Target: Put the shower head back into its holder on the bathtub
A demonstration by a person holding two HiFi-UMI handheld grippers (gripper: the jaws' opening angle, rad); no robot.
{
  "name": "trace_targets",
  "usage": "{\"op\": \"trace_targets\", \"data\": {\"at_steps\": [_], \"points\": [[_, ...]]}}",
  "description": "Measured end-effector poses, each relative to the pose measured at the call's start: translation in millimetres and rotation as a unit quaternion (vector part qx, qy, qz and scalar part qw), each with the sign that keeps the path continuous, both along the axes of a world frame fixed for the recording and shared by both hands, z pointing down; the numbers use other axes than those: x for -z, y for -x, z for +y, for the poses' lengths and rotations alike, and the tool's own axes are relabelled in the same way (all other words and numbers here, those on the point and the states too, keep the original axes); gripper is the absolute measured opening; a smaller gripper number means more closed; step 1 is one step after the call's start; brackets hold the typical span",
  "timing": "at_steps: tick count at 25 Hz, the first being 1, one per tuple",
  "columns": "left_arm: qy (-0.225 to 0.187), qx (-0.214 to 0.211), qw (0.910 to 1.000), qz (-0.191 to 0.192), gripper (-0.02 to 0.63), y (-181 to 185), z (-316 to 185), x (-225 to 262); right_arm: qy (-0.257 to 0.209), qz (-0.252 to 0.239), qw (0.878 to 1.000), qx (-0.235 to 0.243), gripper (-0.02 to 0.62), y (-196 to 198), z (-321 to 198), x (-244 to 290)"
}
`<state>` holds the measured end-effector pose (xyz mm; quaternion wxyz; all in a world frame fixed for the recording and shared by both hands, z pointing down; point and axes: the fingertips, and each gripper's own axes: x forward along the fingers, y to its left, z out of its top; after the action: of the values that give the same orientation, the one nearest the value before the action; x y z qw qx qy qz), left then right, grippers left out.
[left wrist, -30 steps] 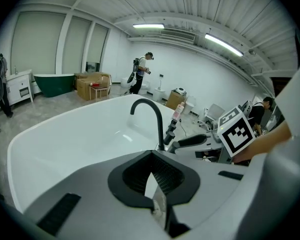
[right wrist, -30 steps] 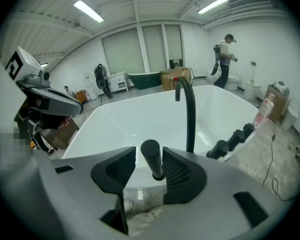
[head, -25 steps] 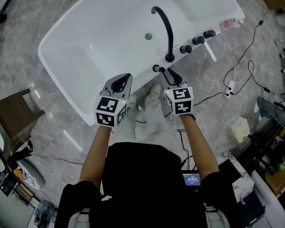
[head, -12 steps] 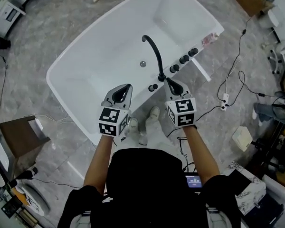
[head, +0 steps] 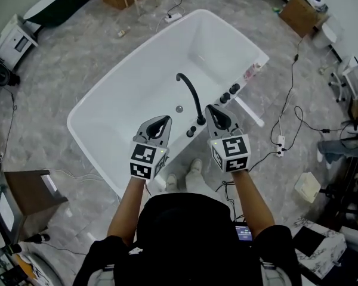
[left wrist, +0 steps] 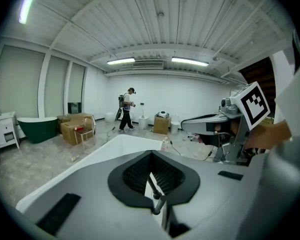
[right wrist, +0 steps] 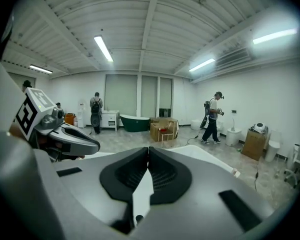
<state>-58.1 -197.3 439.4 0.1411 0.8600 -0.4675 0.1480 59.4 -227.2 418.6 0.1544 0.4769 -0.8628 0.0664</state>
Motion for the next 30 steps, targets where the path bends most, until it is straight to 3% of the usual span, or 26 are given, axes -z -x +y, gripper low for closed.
{"op": "trace_targets", "data": {"at_steps": [15,30], "points": [[-0.138,-0.002,0.9904,0.001,0.012,9.3,-23.9,112.6,-0.106,-0.035,0.994,-0.010,0.025,6.1,-7.3,113.0],[-0.161,0.014,0.9869,0.003,0.012,15.8,-29.7,133.2,-0.127,-0.054,0.990,-0.003,0.025,12.7,-15.0,129.7]]}}
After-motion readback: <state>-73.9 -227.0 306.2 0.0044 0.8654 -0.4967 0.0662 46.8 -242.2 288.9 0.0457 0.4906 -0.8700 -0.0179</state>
